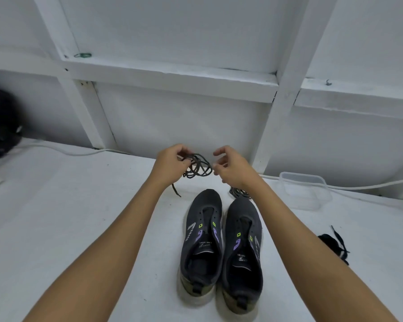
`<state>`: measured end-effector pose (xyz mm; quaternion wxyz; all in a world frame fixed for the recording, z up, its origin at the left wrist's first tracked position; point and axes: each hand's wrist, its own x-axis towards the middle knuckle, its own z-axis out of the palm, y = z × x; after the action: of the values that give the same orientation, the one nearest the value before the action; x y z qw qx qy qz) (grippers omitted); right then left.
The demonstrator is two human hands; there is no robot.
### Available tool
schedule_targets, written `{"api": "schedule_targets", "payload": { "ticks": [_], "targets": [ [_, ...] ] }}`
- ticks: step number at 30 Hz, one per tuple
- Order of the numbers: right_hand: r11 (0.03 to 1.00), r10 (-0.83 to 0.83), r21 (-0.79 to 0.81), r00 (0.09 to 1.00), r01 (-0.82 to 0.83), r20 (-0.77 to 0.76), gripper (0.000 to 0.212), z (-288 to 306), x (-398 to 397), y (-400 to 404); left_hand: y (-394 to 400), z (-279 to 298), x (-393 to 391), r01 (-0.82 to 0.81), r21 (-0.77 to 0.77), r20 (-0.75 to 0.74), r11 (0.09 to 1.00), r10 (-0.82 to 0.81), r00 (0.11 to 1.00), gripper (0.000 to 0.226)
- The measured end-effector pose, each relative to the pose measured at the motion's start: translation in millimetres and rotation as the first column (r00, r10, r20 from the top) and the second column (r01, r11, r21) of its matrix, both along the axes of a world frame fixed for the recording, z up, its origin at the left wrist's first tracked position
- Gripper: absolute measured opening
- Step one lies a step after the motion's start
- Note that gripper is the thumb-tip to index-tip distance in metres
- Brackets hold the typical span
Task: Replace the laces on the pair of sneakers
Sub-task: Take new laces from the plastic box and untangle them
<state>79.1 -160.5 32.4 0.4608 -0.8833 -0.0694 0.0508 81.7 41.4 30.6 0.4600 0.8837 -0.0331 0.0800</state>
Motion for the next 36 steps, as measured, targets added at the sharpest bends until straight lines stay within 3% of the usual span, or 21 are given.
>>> {"api": "schedule_targets", "payload": {
  "ticks": [4,10,14,16,17,19,21,23,25,28,30,32,34,36],
  "targets": [
    [1.000,0.012,0.001,0.999,-0.012,0.038,0.006,1.5,-3.3,5.9,4.2,-0.3,-5.3,0.022,-0.082,-0.044,0.996,-0.025,0.999,0.015],
    [0.997,0.027,-0.068,0.999,-0.024,0.041,0.006,-1.1,-4.1,16.1,9.6,2.0,-13.2,0.129,-0.179,-0.106,0.975,-0.150,0.983,0.019],
    [0.994,0.048,-0.097,0.998,-0.045,0.030,0.025,-1.1,-1.0,15.9,20.5,0.4,-14.7,0.012,-0.083,-0.108,0.996,-0.021,0.994,0.043],
    [0.996,0.034,-0.080,0.999,-0.032,0.021,0.032,0.6,0.3,12.7,26.7,1.0,-14.4,-0.041,0.054,-0.076,0.998,0.045,0.996,0.049],
    [0.998,0.027,-0.066,1.000,-0.026,0.015,0.033,2.3,-0.1,11.1,30.3,1.6,-13.7,-0.006,0.160,-0.107,0.987,0.023,0.994,0.054],
    [0.999,0.033,-0.008,0.999,-0.033,-0.009,0.030,6.1,-1.1,9.0,35.3,3.5,-13.2,0.203,0.317,-0.317,0.926,-0.098,0.943,0.069],
    [0.999,0.044,0.029,0.999,-0.043,-0.028,0.028,8.6,-1.2,7.7,32.4,2.7,-13.0,0.359,0.338,-0.473,0.870,-0.172,0.864,0.081],
    [0.998,0.058,0.029,0.998,-0.057,-0.033,0.025,11.3,-2.6,6.3,22.4,-1.1,-13.2,0.343,0.365,-0.409,0.865,-0.182,0.894,0.073],
    [0.997,0.064,0.033,0.997,-0.063,-0.042,0.022,13.6,-4.0,2.5,9.8,-4.5,-12.7,0.267,0.371,-0.266,0.889,-0.174,0.948,0.049],
    [0.995,0.075,0.069,0.995,-0.070,-0.061,0.018,17.3,-7.6,-5.9,-1.8,-10.7,-10.4,0.230,0.206,-0.122,0.951,-0.208,0.971,0.023],
    [0.994,0.090,0.063,0.993,-0.086,-0.071,0.017,20.0,-10.9,-11.7,-7.3,-9.8,-12.3,0.245,0.071,-0.099,0.967,-0.237,0.966,0.021],
    [0.990,0.124,0.074,0.989,-0.118,-0.083,0.018,23.3,-15.0,-18.2,-13.8,-6.6,-16.0,0.252,0.053,-0.098,0.966,-0.246,0.964,0.021],
    [0.980,0.145,0.147,0.985,-0.130,-0.092,0.021,26.0,-18.9,-24.6,-21.3,-5.4,-17.9,0.284,0.041,-0.134,0.958,-0.276,0.952,0.017],
    [0.966,0.098,0.250,0.990,-0.071,-0.098,0.024,25.4,-21.4,-28.8,-27.4,-5.0,-21.0,0.328,-0.069,-0.199,0.942,-0.335,0.921,0.017]
  ]
}}
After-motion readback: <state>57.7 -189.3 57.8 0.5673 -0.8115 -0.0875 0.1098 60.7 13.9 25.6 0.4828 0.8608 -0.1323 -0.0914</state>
